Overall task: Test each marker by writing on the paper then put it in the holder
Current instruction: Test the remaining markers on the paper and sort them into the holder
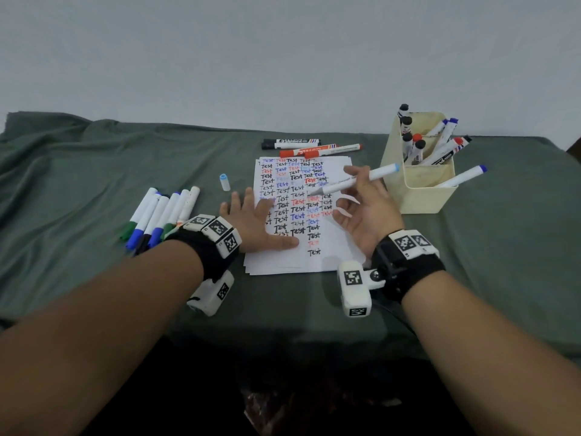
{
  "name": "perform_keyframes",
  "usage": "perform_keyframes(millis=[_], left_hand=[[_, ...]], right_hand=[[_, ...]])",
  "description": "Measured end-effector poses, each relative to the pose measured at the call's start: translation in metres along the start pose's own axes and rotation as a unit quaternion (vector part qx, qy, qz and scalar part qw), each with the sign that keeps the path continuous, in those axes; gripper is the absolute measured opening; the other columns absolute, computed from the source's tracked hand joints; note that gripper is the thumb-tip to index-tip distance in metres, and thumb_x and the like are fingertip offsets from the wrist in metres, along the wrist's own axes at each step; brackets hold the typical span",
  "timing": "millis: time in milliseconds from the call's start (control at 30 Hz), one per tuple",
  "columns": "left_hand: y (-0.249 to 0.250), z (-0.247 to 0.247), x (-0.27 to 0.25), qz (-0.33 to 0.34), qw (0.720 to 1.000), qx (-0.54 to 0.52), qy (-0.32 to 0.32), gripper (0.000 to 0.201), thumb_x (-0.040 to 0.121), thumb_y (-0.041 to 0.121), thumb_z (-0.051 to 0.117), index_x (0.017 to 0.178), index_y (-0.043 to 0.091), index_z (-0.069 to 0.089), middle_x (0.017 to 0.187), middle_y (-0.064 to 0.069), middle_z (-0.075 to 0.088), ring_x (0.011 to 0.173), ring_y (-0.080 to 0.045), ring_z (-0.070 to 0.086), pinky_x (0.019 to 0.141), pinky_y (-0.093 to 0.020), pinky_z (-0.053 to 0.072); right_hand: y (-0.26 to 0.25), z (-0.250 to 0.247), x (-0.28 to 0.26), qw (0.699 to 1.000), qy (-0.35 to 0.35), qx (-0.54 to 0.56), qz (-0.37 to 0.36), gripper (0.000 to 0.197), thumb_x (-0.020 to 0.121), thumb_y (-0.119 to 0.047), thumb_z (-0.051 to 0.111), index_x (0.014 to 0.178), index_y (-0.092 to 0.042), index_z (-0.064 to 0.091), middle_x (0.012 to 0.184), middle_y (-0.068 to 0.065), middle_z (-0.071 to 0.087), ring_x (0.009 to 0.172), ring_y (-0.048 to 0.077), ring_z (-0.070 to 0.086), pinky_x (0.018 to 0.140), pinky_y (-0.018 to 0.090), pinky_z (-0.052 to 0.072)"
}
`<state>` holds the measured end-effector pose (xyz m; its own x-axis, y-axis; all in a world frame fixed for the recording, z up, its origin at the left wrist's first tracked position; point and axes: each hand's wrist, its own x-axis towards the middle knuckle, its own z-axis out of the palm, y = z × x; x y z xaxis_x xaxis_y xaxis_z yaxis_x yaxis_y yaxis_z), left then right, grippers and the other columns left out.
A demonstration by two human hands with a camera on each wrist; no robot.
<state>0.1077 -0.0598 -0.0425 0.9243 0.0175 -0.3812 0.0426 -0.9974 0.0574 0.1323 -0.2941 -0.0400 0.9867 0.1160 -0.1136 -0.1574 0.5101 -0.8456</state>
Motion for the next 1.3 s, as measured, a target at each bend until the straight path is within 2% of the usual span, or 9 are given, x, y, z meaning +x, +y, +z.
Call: perform_keyframes(millis=[167, 267, 333, 433, 567, 867, 1000, 1167, 1300], left_hand=[[0.003, 0.000, 0.000, -0.002, 1.000, -0.005, 0.002, 0.130, 0.053, 0.104, 0.038, 0.157, 0.033, 0.004, 0.166, -0.012, -0.017, 0.151, -0.041, -0.014, 0.121, -0.060, 0.001], [0.004, 0.000, 0.000, 0.002, 1.000, 0.000, -0.001, 0.134, 0.050, 0.106, 0.034, 0.158, 0.032, 0.005, 0.165, -0.006, -0.020, 0.150, -0.043, -0.015, 0.121, -0.061, 0.001], [0.004, 0.001, 0.001, 0.007, 1.000, 0.001, -0.007, 0.134, 0.052, 0.106, 0.032, 0.158, 0.031, 0.002, 0.165, 0.000, -0.023, 0.149, -0.043, -0.018, 0.120, -0.062, 0.000], [0.003, 0.003, 0.002, 0.009, 1.000, 0.000, -0.017, 0.130, 0.054, 0.106, 0.031, 0.158, 0.037, -0.006, 0.164, 0.003, -0.025, 0.148, -0.043, -0.021, 0.120, -0.062, -0.003], [0.002, 0.002, 0.004, 0.012, 0.999, 0.009, -0.035, 0.124, 0.055, 0.106, 0.027, 0.153, 0.045, -0.019, 0.162, 0.002, -0.031, 0.147, -0.045, -0.024, 0.119, -0.064, -0.005], [0.004, -0.001, 0.002, 0.004, 0.999, 0.000, -0.042, 0.123, 0.054, 0.105, 0.030, 0.151, 0.048, -0.021, 0.161, -0.008, -0.033, 0.147, -0.044, -0.025, 0.119, -0.064, -0.005], [0.004, -0.001, 0.001, 0.003, 0.999, 0.002, -0.039, 0.122, 0.056, 0.104, 0.031, 0.152, 0.048, -0.020, 0.162, -0.007, -0.031, 0.147, -0.043, -0.024, 0.119, -0.063, -0.006], [0.004, 0.000, 0.001, 0.003, 0.999, 0.003, -0.035, 0.123, 0.055, 0.105, 0.030, 0.152, 0.047, -0.020, 0.162, -0.007, -0.031, 0.148, -0.043, -0.023, 0.119, -0.062, -0.006], [0.004, 0.002, 0.002, 0.003, 1.000, 0.002, -0.031, 0.124, 0.053, 0.106, 0.028, 0.151, 0.048, -0.020, 0.162, -0.007, -0.031, 0.148, -0.043, -0.024, 0.119, -0.062, -0.006]], right_hand=[[0.011, -0.016, -0.001, 0.999, 0.037, 0.009, -0.010, 0.029, 0.085, -0.039, 0.070, 0.094, -0.012, 0.067, 0.082, 0.008, 0.072, 0.069, 0.019, 0.066, 0.066, 0.027, 0.061], [0.010, -0.024, 0.003, 0.998, 0.041, -0.019, -0.039, 0.010, 0.093, -0.006, 0.070, 0.098, -0.007, 0.061, 0.079, 0.006, 0.072, 0.072, 0.017, 0.071, 0.068, 0.025, 0.060], [0.011, -0.030, 0.005, 0.990, 0.064, -0.097, -0.077, 0.022, 0.086, 0.004, 0.076, 0.096, -0.009, 0.061, 0.074, 0.002, 0.071, 0.072, 0.017, 0.070, 0.071, 0.026, 0.059], [0.011, -0.035, 0.005, 0.973, 0.096, -0.171, -0.122, 0.025, 0.074, -0.008, 0.086, 0.081, -0.017, 0.065, 0.073, 0.002, 0.068, 0.072, 0.020, 0.068, 0.072, 0.029, 0.058], [0.015, -0.036, 0.008, 0.970, 0.085, -0.198, -0.115, 0.019, 0.072, -0.016, 0.087, 0.075, -0.025, 0.070, 0.074, 0.001, 0.071, 0.072, 0.019, 0.071, 0.070, 0.027, 0.058], [0.017, -0.035, 0.009, 0.949, 0.089, -0.273, -0.126, 0.015, 0.073, -0.022, 0.081, 0.075, -0.018, 0.066, 0.068, 0.004, 0.070, 0.063, 0.015, 0.064, 0.067, 0.031, 0.057], [0.016, -0.035, 0.009, 0.946, 0.091, -0.287, -0.124, 0.016, 0.074, -0.022, 0.081, 0.073, -0.020, 0.065, 0.069, 0.004, 0.071, 0.064, 0.017, 0.065, 0.071, 0.036, 0.058], [0.016, -0.034, 0.009, 0.939, 0.081, -0.312, -0.122, 0.015, 0.070, -0.021, 0.079, 0.066, -0.025, 0.065, 0.067, 0.004, 0.070, 0.063, 0.016, 0.065, 0.066, 0.033, 0.056], [0.016, -0.033, 0.009, 0.941, 0.076, -0.308, -0.118, 0.016, 0.073, -0.026, 0.083, 0.067, -0.029, 0.068, 0.071, 0.004, 0.073, 0.068, 0.019, 0.069, 0.075, 0.040, 0.060]])
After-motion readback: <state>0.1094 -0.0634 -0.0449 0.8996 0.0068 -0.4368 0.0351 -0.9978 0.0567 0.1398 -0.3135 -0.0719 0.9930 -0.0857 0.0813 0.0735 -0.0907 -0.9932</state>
